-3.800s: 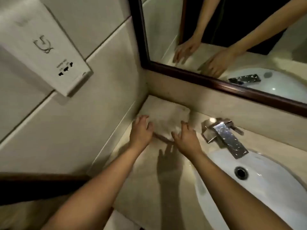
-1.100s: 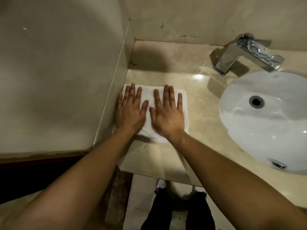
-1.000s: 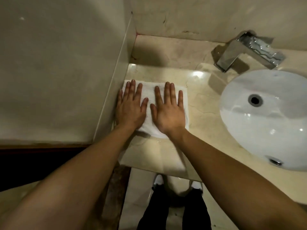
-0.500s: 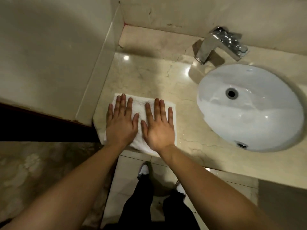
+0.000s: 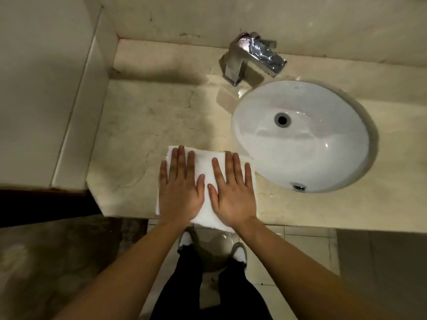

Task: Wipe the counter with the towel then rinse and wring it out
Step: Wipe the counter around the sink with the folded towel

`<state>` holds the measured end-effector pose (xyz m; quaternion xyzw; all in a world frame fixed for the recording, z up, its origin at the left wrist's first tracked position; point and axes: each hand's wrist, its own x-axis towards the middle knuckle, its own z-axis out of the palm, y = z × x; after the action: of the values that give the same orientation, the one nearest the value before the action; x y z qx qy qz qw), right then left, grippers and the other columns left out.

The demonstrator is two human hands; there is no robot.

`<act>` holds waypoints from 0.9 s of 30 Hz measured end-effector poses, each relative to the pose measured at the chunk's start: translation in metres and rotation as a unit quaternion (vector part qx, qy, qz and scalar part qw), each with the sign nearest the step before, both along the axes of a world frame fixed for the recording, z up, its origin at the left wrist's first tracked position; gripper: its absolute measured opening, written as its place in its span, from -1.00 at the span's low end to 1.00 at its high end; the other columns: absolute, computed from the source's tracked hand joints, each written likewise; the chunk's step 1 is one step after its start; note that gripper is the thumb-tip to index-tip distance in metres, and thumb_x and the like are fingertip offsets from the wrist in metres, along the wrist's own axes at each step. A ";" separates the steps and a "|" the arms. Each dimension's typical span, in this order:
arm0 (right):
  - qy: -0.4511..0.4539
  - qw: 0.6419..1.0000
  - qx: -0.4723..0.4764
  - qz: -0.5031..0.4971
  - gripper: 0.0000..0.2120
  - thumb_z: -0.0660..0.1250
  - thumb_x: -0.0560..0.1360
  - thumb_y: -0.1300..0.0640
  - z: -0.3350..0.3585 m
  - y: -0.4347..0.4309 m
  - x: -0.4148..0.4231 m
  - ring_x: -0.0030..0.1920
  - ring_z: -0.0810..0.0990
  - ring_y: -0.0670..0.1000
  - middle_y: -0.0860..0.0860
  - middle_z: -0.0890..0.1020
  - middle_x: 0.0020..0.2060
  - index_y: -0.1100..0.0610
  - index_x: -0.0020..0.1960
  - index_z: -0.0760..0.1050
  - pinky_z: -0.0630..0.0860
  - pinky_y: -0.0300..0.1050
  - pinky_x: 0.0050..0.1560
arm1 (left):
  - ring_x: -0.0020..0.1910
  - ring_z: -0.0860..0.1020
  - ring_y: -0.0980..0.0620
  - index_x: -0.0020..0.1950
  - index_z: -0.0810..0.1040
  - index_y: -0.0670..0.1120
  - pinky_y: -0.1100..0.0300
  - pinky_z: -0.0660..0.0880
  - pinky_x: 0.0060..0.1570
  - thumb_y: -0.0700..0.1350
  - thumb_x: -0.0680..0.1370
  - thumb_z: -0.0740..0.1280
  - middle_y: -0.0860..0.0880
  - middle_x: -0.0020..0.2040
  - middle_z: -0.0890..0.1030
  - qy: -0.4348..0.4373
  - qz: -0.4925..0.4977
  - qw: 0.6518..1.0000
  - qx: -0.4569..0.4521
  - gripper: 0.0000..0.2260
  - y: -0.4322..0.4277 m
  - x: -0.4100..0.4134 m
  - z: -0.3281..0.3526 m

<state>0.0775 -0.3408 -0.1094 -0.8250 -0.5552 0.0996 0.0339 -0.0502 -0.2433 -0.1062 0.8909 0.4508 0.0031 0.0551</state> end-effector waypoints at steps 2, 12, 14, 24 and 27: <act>-0.006 1.000 0.005 0.000 -0.37 -0.03 0.72 -0.15 0.000 0.000 0.000 0.69 -0.16 0.16 0.19 -0.06 0.69 0.04 0.71 -0.06 -0.11 0.27 0.65 | 0.69 0.03 -0.16 0.69 0.07 -0.17 -0.19 -0.01 0.64 0.13 0.72 0.00 -0.22 0.70 0.07 -0.004 -0.002 1.000 0.002 -0.39 0.000 0.001 -0.002; -0.007 0.999 0.008 -0.031 -0.37 -0.01 0.72 -0.16 0.002 -0.040 0.030 0.70 -0.15 0.13 0.15 -0.05 0.70 0.02 0.71 -0.05 -0.10 0.22 0.66 | 0.69 0.03 -0.14 0.68 0.09 -0.19 -0.22 -0.01 0.63 0.11 0.72 0.00 -0.18 0.70 0.07 -0.013 -0.042 0.999 -0.021 -0.40 -0.027 0.037 0.006; -0.013 0.999 0.002 -0.036 -0.37 -0.01 0.72 -0.16 0.002 -0.059 0.047 0.70 -0.15 0.14 0.15 -0.05 0.70 0.01 0.71 -0.06 -0.07 0.23 0.66 | 0.69 0.02 -0.13 0.69 0.05 -0.18 -0.23 -0.03 0.62 0.12 0.72 -0.05 -0.18 0.71 0.04 -0.009 -0.054 0.998 -0.029 -0.39 -0.043 0.056 0.008; -0.038 0.995 -0.016 -0.089 -0.38 -0.03 0.73 -0.11 0.003 -0.073 0.044 0.70 -0.09 0.10 0.13 -0.01 0.70 0.13 0.71 -0.04 -0.04 0.22 0.66 | 0.70 -0.15 -0.08 0.70 -0.06 -0.14 -0.27 -0.12 0.61 0.08 0.71 -0.11 -0.12 0.72 -0.09 0.006 -0.136 0.990 -0.041 -0.41 -0.053 0.063 0.004; -0.029 0.996 -0.003 -0.083 -0.39 -0.02 0.73 -0.10 0.001 -0.082 0.051 0.70 -0.02 0.07 0.11 0.04 0.70 0.11 0.71 0.00 -0.01 0.19 0.66 | 0.70 -0.10 -0.08 0.71 -0.07 -0.13 -0.27 -0.09 0.61 0.06 0.71 -0.12 -0.11 0.72 -0.05 0.009 -0.154 0.987 -0.036 -0.42 -0.057 0.067 0.003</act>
<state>0.1285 -0.4226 -0.1085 -0.8711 -0.4849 0.0743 0.0237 0.0165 -0.3005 -0.1033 0.9470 0.3089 -0.0298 0.0823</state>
